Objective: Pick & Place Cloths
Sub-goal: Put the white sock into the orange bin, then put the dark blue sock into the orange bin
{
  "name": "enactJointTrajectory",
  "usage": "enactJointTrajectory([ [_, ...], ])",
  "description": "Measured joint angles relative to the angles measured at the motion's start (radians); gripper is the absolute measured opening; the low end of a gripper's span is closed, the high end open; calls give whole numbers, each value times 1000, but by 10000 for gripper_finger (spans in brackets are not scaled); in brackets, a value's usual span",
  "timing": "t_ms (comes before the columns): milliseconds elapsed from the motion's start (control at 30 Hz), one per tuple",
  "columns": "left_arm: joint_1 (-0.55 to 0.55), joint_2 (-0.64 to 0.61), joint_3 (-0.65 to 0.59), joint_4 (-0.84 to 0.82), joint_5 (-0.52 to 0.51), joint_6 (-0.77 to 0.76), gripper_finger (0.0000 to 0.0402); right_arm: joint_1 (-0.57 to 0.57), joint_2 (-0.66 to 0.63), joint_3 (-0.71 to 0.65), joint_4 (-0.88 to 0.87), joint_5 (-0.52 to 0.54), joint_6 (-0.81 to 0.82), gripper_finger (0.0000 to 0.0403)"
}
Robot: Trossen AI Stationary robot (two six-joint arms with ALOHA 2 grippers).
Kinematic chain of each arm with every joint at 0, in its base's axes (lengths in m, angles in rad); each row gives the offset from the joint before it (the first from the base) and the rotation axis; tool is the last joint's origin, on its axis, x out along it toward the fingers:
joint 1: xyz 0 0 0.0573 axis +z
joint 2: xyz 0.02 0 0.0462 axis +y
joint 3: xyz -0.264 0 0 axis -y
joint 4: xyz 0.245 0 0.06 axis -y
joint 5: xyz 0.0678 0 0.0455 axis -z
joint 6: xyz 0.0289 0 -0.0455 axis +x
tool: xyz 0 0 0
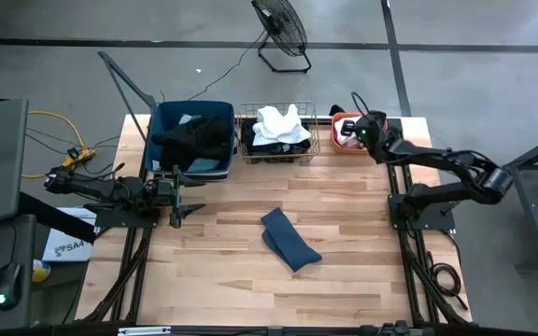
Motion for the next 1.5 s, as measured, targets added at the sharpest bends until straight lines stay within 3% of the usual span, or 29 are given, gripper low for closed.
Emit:
enactJointTrajectory([
  [233, 0, 0, 0, 0, 0, 0, 300, -105, 67, 0, 128, -126, -12, 3],
  [433, 0, 0, 0, 0, 0, 0, 300, -172, 131, 0, 137, -242, -5, 3],
  [700, 0, 0, 0, 0, 0, 0, 300, -180, 191, 0, 130, -378, -9, 3],
  [933, 0, 0, 0, 0, 0, 0, 300, -180, 190, 0, 133, -397, -8, 3],
  [1267, 0, 0, 0, 0, 0, 0, 300, -175, 55, 0, 145, -389, -84, 3],
  [1500, 0, 0, 0, 0, 0, 0, 300, -74, -96, 0, 150, -391, -147, 3],
])
